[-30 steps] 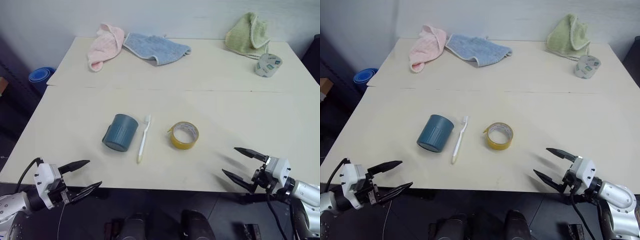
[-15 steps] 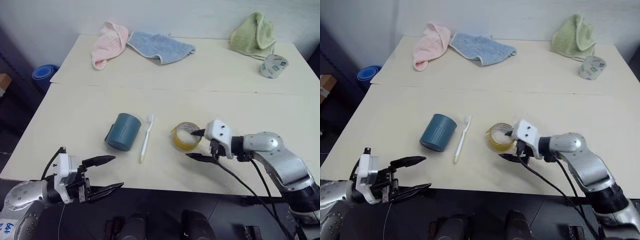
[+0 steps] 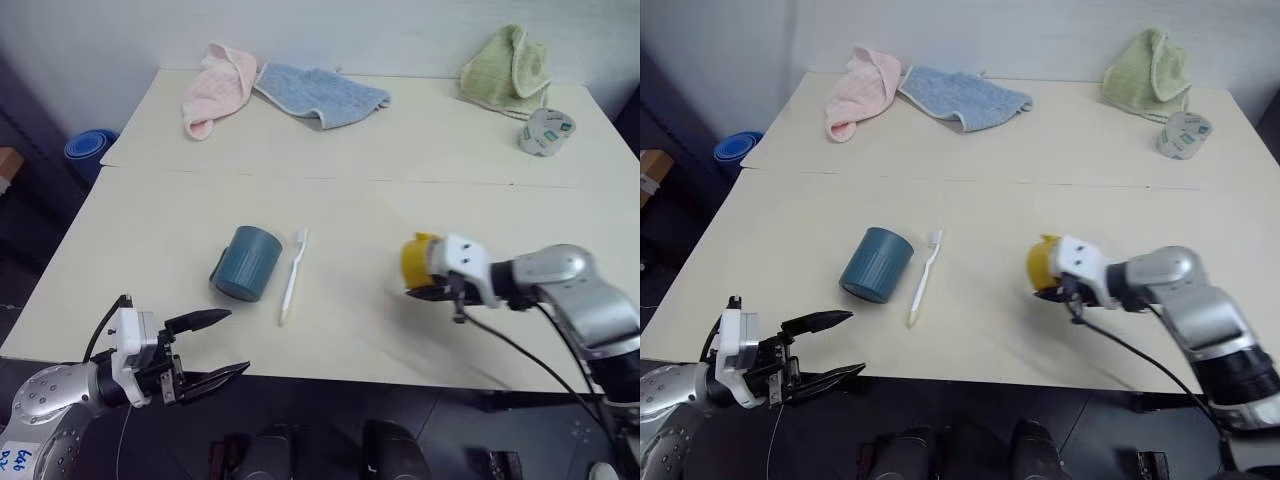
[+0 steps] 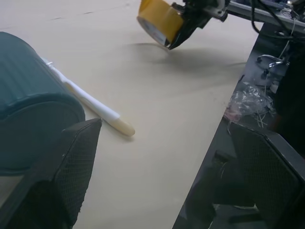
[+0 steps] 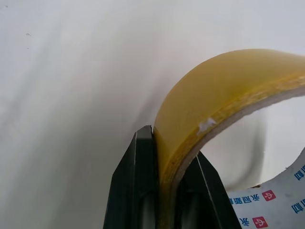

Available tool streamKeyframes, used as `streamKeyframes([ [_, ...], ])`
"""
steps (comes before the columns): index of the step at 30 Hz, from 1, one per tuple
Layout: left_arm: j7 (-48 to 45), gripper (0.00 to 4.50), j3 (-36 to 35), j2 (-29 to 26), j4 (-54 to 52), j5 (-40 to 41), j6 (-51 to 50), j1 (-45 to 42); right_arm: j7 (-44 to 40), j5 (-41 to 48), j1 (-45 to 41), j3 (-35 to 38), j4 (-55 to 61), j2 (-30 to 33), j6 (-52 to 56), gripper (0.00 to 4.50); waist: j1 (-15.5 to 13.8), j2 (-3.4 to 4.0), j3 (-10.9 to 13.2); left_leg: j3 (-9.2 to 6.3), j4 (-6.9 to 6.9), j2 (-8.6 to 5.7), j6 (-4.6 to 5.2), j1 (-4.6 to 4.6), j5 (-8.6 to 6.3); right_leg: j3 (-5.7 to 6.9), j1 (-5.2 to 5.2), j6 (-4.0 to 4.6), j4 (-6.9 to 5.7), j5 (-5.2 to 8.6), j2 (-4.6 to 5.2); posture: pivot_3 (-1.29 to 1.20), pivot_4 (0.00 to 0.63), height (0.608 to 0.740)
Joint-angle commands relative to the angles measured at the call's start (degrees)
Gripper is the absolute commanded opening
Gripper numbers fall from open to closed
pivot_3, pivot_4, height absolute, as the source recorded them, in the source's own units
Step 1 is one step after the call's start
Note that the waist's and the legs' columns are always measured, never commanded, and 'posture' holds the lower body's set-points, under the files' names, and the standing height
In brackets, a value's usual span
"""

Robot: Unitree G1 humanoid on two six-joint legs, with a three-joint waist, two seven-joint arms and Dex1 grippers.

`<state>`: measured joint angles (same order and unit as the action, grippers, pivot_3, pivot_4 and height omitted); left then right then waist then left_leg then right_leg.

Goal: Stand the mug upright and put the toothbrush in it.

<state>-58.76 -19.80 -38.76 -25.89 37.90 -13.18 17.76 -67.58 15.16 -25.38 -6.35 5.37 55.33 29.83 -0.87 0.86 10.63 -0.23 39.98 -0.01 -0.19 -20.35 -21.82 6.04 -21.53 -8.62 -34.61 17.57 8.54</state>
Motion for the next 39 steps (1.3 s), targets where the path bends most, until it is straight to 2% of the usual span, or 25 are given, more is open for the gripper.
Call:
streamKeyframes([
  [1,0.74,4.5,-1.54,0.71,0.98,0.88,0.65,-1.0,-7.79,-2.07,1.18,3.35,-11.29,11.36,-1.48,0.03,-0.42,0.06,0.03,0.06,0.0,-0.02,0.03,0.0,0.0,-0.03,0.0,0.0,0.06,0.0,0.01,0.0,0.15,0.74],
  [4,0.67,4.5,-0.88,0.75,2.12,0.61,0.76,-2.75,-11.01,-9.14,-2.56,-2.57,-27.93,13.62,-8.15,0.03,-0.18,-0.01,0.0,0.17,0.01,-0.01,0.05,0.03,0.01,-0.03,0.05,0.01,0.16,0.0,0.0,0.0,0.15,0.74],
  [8,1.03,4.5,-0.94,1.0,2.76,0.57,0.48,-3.91,-6.99,-16.18,-12.43,-5.42,-48.06,8.2,-19.76,0.03,1.65,-0.04,-0.03,0.53,0.0,0.09,0.05,0.17,0.02,-0.1,0.04,0.02,0.18,0.01,-0.01,0.0,0.15,0.74],
  [10,1.35,4.5,-1.64,1.11,3.21,0.49,0.4,-3.68,-6.17,-17.81,-15.38,-5.36,-53.68,7.18,-25.13,0.68,2.17,-0.08,-0.05,0.59,-0.02,0.15,0.03,0.21,0.03,-0.07,0.05,0.02,0.17,0.01,-0.02,0.0,0.15,0.74],
  [11,1.59,4.5,-2.16,1.15,3.52,0.55,0.33,-3.46,-6.42,-17.75,-16.39,-4.66,-54.98,7.05,-26.7,0.78,2.4,-0.08,-0.05,0.59,-0.03,0.16,0.03,0.2,0.02,-0.07,0.04,0.02,0.17,0.01,-0.01,0.0,0.15,0.74],
  [15,2.55,4.5,-5.13,1.17,5.31,0.88,0.46,-1.93,-11.02,-14.58,-17.63,-0.81,-55.59,8.63,-35.21,1.99,2.39,-0.05,-0.03,0.5,-0.05,0.18,0.02,0.14,0.01,0.01,-0.02,-0.01,0.17,-0.01,-0.01,0.0,0.15,0.74],
  [17,2.24,4.5,-7.04,1.03,6.17,0.61,0.67,-0.22,-15.87,-11.01,-16.34,1.9,-53.48,9.67,-39.5,2.6,2.37,0.11,0.07,0.49,-0.04,0.17,0.02,0.11,0.01,0.02,-0.02,-0.02,0.19,-0.01,0.0,0.0,0.15,0.74],
  [19,2.45,4.5,-9.75,0.74,7.58,0.49,0.35,1.76,-20.27,-5.34,-14.5,6.17,-48.87,9.69,-38.25,3.23,2.37,0.16,0.1,0.51,-0.05,0.17,0.02,0.11,0.01,0.02,-0.02,-0.02,0.21,-0.01,0.0,0.0,0.15,0.74],
  [22,6.21,4.5,-15.4,-0.92,12.43,0.92,-4.38,3.62,-22.97,8.8,-6.71,15.22,-32.12,6.26,-31.62,4.28,2.26,0.17,0.11,0.48,-0.04,0.2,0.02,0.12,0.01,0.04,-0.02,-0.02,0.14,-0.01,-0.01,0.0,0.15,0.74],
  [23,6.73,4.5,-16.91,-2.0,13.84,1.38,-6.57,4.12,-20.74,15.23,-1.87,18.02,-23.0,5.16,-24.11,4.38,2.08,0.17,0.11,0.45,-0.03,0.23,0.02,0.12,0.0,0.05,-0.01,-0.02,0.12,-0.01,-0.01,0.0,0.15,0.74],
  [25,9.82,4.5,-18.98,-3.74,16.21,-0.6,-8.85,4.11,-14.55,21.25,7.1,21.17,-7.45,-0.78,-23.77,4.46,1.6,-0.07,0.01,0.25,-0.08,0.29,-0.02,0.12,0.01,0.12,0.0,-0.02,0.03,-0.01,-0.06,0.0,0.15,0.74],
  [28,18.61,4.5,-20.8,-5.95,18.85,-2.24,-16.01,1.19,-5.52,21.78,16.07,21.88,5.79,-11.31,-27.87,4.46,0.84,-0.06,0.04,0.1,0.0,0.59,-0.27,0.17,-0.13,0.23,0.04,0.01,-0.15,0.0,-0.31,0.0,0.15,0.74],
  [30,19.46,4.5,-19.88,-8.24,18.2,3.57,-24.14,-4.16,-4.35,19.22,20.01,19.44,8.81,-17.81,-34.17,4.46,-0.39,-0.07,0.04,0.08,0.03,0.35,-0.23,0.17,-0.13,0.06,0.01,0.0,-0.19,0.0,-0.15,0.0,0.15,0.74],
  [32,21.05,4.5,-17.52,-10.3,17.36,6.94,-31.72,-9.88,-3.96,17.37,21.41,17.97,9.81,-20.91,-37.17,4.46,-0.77,-0.07,0.05,0.03,0.15,0.25,-0.22,0.14,-0.12,0.08,0.01,0.0,-0.31,0.0,-0.11,0.0,0.15,0.74],
  [36,24.52,4.5,-11.34,-12.88,17.95,10.04,-42.67,-22.36,-2.8,18.01,21.69,16.74,9.73,-21.95,-36.1,4.46,-0.84,-0.11,0.02,-0.4,0.15,-0.05,-0.06,0.14,-0.03,-0.2,0.04,-0.07,-0.36,-0.04,0.06,0.0,0.15,0.74],
  [39,26.7,4.5,-2.01,-13.65,22.3,6.49,-48.51,-32.9,-3.42,16.86,21.91,16.12,8.56,-21.68,-37.77,4.46,-0.32,-0.13,0.0,-0.57,0.07,-0.07,-0.07,0.19,-0.02,-0.21,0.01,-0.09,-0.41,-0.05,0.01,0.0,0.15,0.74],
])
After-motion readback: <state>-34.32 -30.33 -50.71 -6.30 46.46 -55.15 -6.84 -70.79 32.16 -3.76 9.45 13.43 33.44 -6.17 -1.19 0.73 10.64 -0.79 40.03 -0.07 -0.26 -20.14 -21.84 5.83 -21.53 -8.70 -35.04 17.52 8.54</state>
